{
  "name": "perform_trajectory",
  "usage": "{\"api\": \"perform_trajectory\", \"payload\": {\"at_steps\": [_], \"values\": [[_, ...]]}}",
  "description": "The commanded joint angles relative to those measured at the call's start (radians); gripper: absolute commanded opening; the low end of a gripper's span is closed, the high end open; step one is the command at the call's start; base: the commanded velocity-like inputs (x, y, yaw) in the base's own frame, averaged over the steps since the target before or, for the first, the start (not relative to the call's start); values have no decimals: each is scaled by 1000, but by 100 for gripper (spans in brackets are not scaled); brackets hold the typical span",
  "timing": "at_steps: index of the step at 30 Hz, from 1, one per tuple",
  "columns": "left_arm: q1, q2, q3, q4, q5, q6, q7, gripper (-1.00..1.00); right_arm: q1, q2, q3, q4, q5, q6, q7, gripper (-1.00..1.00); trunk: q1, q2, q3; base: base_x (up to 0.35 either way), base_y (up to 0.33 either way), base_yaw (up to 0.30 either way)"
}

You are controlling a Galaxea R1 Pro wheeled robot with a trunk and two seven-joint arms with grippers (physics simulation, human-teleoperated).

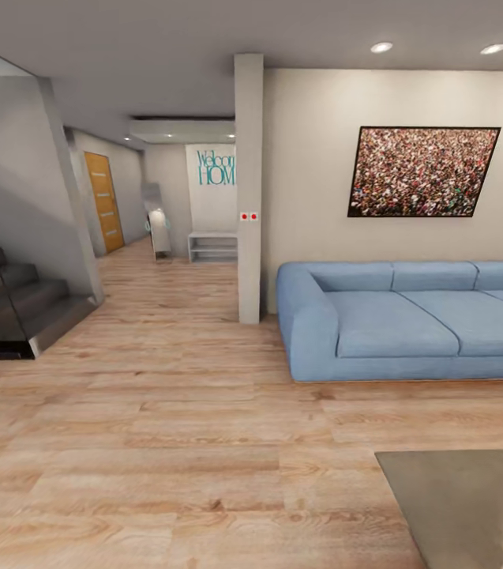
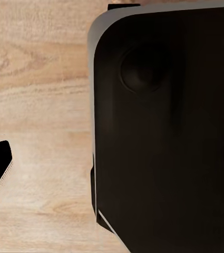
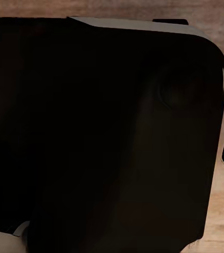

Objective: Turn on the radio receiver that's on the table in the living room.

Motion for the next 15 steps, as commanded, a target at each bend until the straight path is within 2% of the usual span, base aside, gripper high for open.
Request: {"api": "perform_trajectory", "payload": {"at_steps": [1, 15], "values": [[0, 0, 0, 0, 0, 0, 0, 100, 0, 0, 0, 0, 0, 0, 0, 100, 0, 0, 0, 323, 0, 0], [0, 1, 0, 0, 0, 0, 0, 100, 0, 0, 0, 0, 0, 0, 0, 100, 0, 0, 0, 323, 0, 0]]}}
